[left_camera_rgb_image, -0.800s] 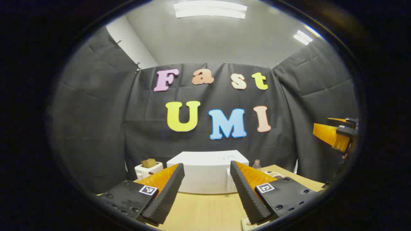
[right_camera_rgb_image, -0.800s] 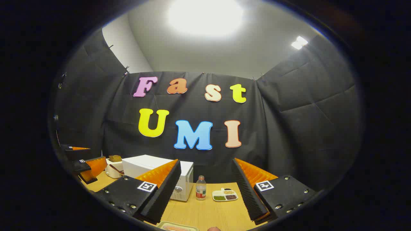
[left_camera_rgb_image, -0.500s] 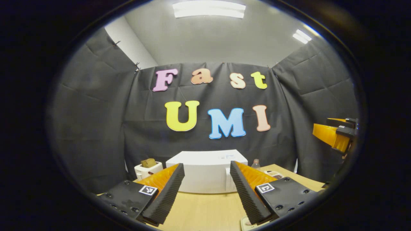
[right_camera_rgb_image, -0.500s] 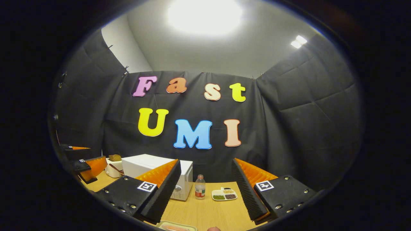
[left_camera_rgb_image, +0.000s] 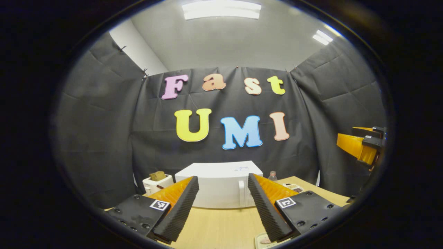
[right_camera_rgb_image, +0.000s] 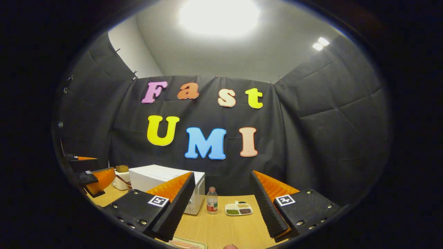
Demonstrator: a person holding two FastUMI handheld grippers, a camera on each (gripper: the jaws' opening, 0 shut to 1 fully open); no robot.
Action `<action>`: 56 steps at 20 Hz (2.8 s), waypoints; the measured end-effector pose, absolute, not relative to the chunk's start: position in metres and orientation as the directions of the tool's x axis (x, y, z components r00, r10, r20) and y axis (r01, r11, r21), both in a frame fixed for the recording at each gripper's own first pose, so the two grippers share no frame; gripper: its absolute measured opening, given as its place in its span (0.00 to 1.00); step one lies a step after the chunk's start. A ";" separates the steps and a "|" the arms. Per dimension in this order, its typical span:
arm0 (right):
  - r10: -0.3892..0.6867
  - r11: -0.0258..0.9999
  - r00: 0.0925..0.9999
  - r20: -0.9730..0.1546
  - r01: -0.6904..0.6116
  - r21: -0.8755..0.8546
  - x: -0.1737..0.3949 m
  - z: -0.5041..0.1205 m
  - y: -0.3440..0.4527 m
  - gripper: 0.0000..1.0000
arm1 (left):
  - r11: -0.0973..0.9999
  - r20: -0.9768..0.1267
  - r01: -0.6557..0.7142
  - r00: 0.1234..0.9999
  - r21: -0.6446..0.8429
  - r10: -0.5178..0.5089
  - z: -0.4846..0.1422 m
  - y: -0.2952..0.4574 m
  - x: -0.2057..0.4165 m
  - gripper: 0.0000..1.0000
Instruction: Open the microwave oven with the left hand, put the food in, and close the microwave oven.
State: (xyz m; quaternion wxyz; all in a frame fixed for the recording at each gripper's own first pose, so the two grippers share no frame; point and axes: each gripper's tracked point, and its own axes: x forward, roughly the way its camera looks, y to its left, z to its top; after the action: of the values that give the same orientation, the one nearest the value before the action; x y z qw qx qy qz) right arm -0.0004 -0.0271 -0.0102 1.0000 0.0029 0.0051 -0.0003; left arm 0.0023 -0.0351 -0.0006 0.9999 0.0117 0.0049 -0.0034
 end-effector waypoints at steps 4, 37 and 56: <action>0.025 1.000 1.000 -0.010 -0.025 0.008 0.000 -0.013 -0.036 0.96 | 0.999 -0.007 0.007 1.000 0.032 -0.007 -0.001 -0.050 0.013 0.99; -0.264 0.959 0.959 -0.100 0.250 -0.137 0.008 -0.041 -0.080 0.96 | 0.971 -0.380 0.231 0.894 -0.062 -0.237 -0.252 -0.132 0.289 0.87; -0.216 0.968 0.973 -0.077 0.203 -0.144 -0.004 -0.037 -0.080 0.96 | 0.986 -0.372 0.168 0.914 -0.022 -0.164 -0.245 -0.104 0.239 0.10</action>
State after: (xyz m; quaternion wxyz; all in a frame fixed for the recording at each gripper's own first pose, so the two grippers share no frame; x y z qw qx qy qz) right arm -0.0040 -0.0798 -0.0366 0.9910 -0.0680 0.0462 -0.1056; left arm 0.2392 -0.1045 -0.2448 0.9782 0.0050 0.1895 -0.0847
